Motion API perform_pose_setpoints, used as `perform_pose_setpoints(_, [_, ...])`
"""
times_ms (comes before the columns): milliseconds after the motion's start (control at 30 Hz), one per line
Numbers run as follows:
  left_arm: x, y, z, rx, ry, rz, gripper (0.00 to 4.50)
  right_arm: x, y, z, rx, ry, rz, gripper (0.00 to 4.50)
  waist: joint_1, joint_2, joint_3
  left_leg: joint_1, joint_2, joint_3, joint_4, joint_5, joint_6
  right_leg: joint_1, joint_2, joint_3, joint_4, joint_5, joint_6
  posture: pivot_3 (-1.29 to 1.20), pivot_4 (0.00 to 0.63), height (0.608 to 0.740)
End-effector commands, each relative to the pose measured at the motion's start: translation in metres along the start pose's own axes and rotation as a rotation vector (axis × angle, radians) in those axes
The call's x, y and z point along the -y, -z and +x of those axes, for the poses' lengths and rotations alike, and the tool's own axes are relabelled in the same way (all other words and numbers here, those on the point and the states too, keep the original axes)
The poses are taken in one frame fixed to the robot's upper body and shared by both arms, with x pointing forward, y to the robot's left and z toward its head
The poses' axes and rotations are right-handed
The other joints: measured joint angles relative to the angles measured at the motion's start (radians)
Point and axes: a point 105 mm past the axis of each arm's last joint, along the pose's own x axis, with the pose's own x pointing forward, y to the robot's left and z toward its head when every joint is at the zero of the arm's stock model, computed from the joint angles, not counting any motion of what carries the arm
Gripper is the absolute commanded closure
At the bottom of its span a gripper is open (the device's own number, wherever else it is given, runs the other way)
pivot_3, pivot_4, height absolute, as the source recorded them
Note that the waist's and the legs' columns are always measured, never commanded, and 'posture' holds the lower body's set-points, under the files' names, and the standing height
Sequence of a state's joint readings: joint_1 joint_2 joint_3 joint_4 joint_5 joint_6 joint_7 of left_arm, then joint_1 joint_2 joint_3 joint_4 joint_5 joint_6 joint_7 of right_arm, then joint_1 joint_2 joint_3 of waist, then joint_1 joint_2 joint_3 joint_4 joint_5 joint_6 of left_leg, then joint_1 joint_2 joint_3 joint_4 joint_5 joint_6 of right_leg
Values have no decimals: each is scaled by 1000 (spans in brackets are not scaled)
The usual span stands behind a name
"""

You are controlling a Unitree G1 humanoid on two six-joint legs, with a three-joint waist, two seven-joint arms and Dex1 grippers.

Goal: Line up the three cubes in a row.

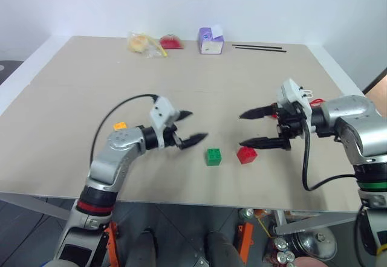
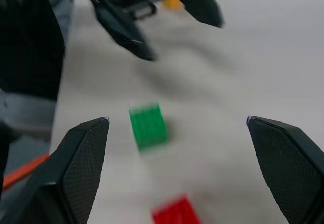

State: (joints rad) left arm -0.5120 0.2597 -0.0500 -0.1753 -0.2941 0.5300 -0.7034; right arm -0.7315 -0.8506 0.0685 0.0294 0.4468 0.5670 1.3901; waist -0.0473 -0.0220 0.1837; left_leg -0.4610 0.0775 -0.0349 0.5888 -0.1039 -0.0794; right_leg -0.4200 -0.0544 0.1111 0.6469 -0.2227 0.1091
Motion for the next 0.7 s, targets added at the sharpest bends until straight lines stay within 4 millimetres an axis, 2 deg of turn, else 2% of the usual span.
perform_pose_setpoints(33, [-28,-22,-27,82,-305,9,60,2,-25,7,82,7,-50,0,-1,0,0,0,0,0,1,0,0,0,0,0,0,0,0,0,150,740])
perform_pose_setpoints(200, [-60,-13,-75,80,-688,-1,60,8,-33,29,115,-35,-74,0,-1,0,0,0,0,0,2,0,0,0,0,0,0,1,0,0,150,740])
perform_pose_setpoints(300, [-65,-8,-89,62,-794,-12,60,9,-35,35,116,-66,-83,0,1,0,0,0,0,0,2,0,0,0,0,0,0,1,-1,0,150,740])
perform_pose_setpoints(433, [-66,4,-100,28,-899,-46,60,6,-35,40,106,-118,-99,0,4,-1,0,0,0,0,2,0,-1,1,0,0,-1,1,0,0,150,740])
perform_pose_setpoints(567, [-55,8,-97,56,-988,-113,60,11,-33,45,88,-133,-107,0,2,-1,0,0,0,0,2,0,-1,1,0,0,0,1,0,0,150,740])
perform_pose_setpoints(700, [-50,22,-95,29,-1068,-167,60,13,-30,48,69,-150,-116,0,1,-1,-1,0,0,0,2,0,-1,0,1,0,0,1,-1,0,150,740])
